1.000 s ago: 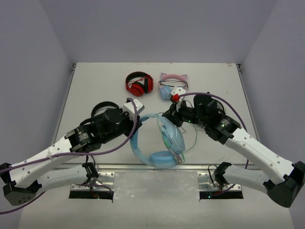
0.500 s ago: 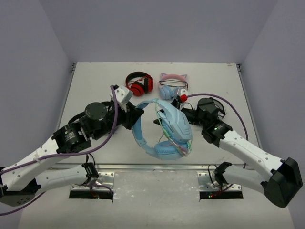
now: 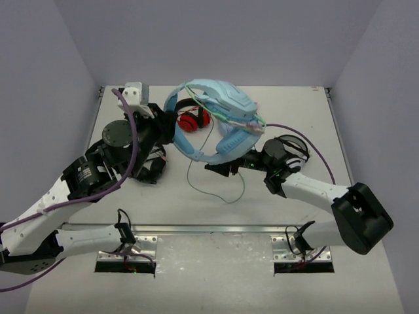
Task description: Wrap the headphones
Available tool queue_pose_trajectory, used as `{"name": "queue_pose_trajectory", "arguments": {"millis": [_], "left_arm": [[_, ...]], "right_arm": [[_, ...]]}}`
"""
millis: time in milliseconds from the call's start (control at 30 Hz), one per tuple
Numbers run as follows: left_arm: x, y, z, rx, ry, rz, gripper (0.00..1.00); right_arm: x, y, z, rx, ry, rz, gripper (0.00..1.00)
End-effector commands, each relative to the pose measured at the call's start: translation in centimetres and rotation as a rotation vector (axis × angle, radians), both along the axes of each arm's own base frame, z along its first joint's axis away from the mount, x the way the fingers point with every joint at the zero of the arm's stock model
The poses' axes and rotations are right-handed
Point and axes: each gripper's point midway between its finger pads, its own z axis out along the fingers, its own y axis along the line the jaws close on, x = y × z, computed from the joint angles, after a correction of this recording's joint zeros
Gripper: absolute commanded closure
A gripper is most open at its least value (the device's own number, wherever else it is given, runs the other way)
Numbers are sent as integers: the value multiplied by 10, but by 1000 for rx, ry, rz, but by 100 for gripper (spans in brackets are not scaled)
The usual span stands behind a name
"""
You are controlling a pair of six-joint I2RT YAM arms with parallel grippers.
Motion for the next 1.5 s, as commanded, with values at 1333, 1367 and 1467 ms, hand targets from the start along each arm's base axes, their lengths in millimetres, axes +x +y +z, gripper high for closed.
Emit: {"name": "queue_pose_trajectory", "arguments": {"millis": [1333, 1367, 1467], "left_arm": [[19, -13, 41, -360, 63, 145, 100], [19, -13, 40, -359, 65, 145, 100], [18, -13, 37, -352, 69, 142, 100]], "right_arm": [[63, 113, -47, 153, 190, 128, 14], [63, 115, -45, 165, 192, 136, 14], [59, 124, -41, 191, 191, 183, 15]]}}
